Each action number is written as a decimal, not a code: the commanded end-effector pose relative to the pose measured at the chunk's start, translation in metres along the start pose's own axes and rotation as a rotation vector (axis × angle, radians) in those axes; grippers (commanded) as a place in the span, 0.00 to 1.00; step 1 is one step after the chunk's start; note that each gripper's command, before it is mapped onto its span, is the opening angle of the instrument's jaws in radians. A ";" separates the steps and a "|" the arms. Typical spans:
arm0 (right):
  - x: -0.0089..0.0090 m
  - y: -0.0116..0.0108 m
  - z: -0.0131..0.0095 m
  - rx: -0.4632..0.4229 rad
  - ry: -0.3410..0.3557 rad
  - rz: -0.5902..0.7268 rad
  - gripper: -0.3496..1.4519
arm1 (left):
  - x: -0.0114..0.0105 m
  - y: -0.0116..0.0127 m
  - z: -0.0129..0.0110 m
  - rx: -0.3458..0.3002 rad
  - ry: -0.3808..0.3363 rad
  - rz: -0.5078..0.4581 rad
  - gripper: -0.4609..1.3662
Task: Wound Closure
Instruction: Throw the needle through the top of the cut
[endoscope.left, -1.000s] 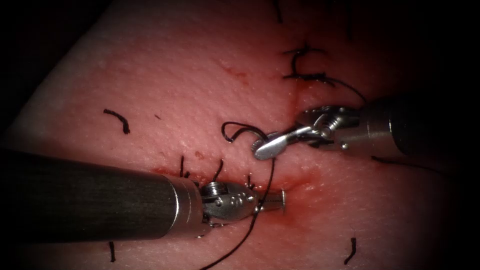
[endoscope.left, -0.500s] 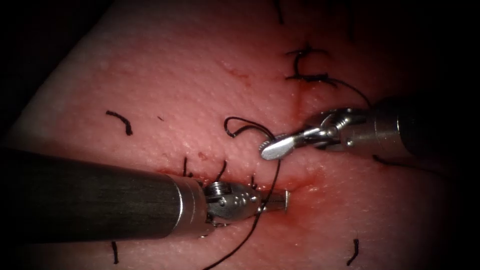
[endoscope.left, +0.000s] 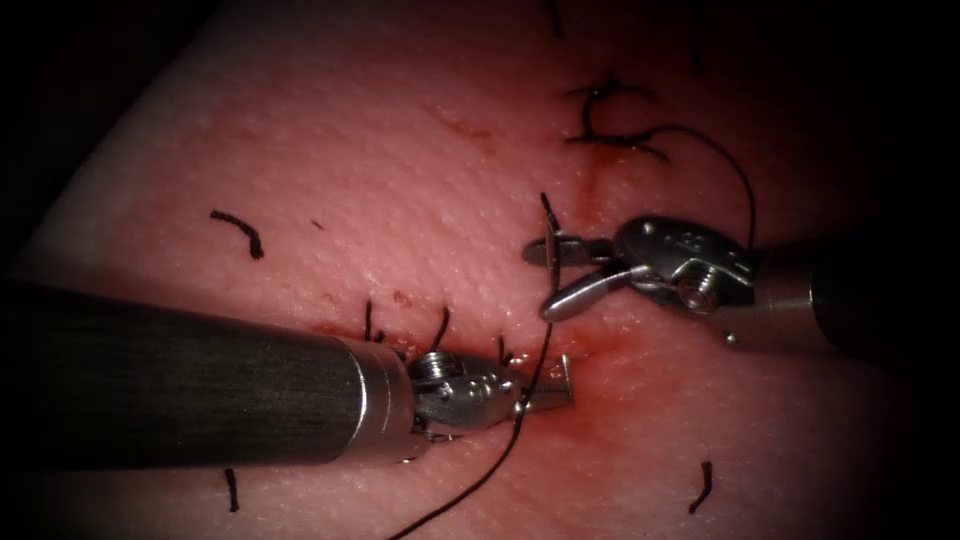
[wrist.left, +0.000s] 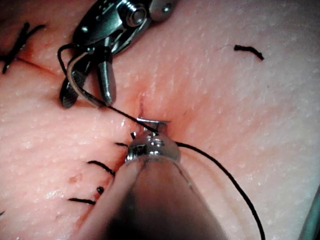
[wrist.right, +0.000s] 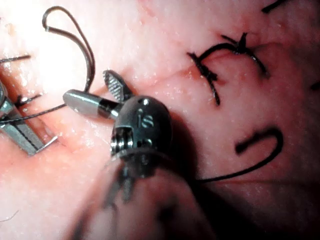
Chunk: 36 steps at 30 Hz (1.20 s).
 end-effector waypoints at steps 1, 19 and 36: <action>0.0008 -0.0001 -0.0003 -0.022 0.005 -0.005 0.97 | 0.0000 0.0000 0.0000 -0.011 0.001 0.000 0.07; 0.0050 -0.0021 0.0024 0.031 0.047 -0.137 0.87 | 0.0001 0.0001 0.0002 -0.012 0.001 -0.001 0.06; 0.0070 -0.0030 0.0021 -0.050 0.044 -0.564 0.00 | -0.0001 0.0001 0.0000 -0.012 0.001 0.001 0.06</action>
